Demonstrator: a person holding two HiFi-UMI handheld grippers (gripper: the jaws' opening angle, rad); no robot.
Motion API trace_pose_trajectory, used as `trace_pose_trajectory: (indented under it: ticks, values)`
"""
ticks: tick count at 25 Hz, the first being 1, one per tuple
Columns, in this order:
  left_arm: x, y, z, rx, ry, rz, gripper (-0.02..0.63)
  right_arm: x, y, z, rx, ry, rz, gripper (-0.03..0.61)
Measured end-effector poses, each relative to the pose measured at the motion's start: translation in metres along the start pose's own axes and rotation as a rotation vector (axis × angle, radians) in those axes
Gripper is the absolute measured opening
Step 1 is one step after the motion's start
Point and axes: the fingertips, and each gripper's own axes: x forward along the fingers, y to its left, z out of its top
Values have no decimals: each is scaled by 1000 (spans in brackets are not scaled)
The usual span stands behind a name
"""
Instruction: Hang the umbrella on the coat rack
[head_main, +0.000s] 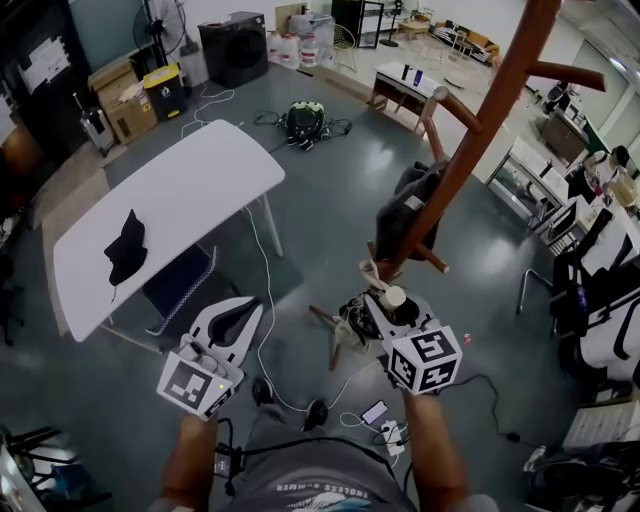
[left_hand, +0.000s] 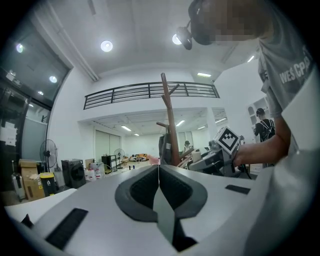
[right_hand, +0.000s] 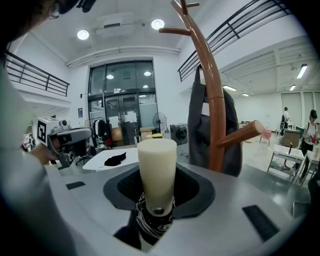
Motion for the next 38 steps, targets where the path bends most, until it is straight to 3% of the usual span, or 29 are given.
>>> trace_pose_trajectory:
  ticks: [30, 38]
  values:
    - [18, 4, -31, -31, 43, -56, 18, 38, -48, -99, 73, 181, -116, 158]
    - [18, 5, -36, -44, 52, -53, 18, 40, -45, -110, -16, 217, -160, 156]
